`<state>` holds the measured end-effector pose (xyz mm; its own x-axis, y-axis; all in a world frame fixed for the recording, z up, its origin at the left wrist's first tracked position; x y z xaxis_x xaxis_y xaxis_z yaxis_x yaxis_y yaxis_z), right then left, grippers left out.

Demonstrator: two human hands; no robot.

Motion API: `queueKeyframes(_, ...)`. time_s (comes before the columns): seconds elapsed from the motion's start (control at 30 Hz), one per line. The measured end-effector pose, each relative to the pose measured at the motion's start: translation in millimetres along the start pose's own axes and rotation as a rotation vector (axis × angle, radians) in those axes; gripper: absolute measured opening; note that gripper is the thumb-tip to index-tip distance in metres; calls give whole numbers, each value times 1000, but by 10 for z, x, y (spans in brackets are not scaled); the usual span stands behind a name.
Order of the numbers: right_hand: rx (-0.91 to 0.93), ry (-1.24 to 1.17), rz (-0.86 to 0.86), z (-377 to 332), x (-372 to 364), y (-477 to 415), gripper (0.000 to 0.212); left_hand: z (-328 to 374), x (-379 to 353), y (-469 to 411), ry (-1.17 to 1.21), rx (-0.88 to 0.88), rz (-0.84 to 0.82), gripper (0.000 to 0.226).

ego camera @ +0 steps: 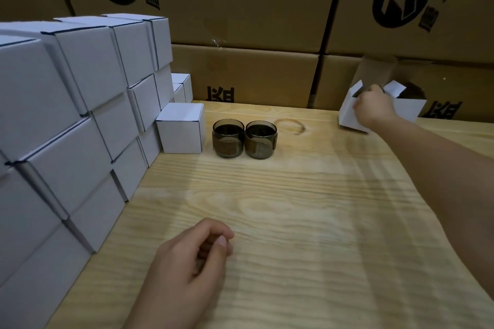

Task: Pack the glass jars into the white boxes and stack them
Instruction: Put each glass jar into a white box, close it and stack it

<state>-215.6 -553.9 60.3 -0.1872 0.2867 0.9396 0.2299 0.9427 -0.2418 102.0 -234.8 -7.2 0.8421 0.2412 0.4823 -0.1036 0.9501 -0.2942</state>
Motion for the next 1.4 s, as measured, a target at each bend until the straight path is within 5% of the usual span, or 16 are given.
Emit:
queueKeyframes(0.33,300,-156,335,-579,626,1777,27,-53,-21,-22,39,-3,-18,25)
queueKeyframes(0.47,516,-224,462,-907,741,2784,29,-5,-52,-27,115,-31,-61,63)
queueKeyframes(0.63,629,-230,414,-1214,601,3565,22,38,-52,-7,155,-68,-94,117)
queueKeyframes(0.77,680,-250,362,-1298,495,3854,33,34,-80,-34,161,-87,-118,113)
queueKeyframes(0.9,754,-316,447,-1333,505,3967,22,9,-103,-55,235,-112,-158,106)
queueKeyframes(1.1,595,-517,559,-1069,629,3669,17,46,-82,-47,277,-164,-192,113)
queueKeyframes(1.4,278,-915,347,-738,354,3342,18,121,-76,-4,184,-188,-221,100)
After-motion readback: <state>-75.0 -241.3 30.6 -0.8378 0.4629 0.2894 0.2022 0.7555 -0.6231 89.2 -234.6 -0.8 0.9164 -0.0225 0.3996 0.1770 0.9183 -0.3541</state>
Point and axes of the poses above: each hand's wrist, its own y-axis away from the middle knuckle, its own x-axis out of the back of the hand, z = x × y, the point moved 6 cm from there along -y, towards the middle knuckle, and after that the axes turned 1 degree about -y, right-handed, at the moved point
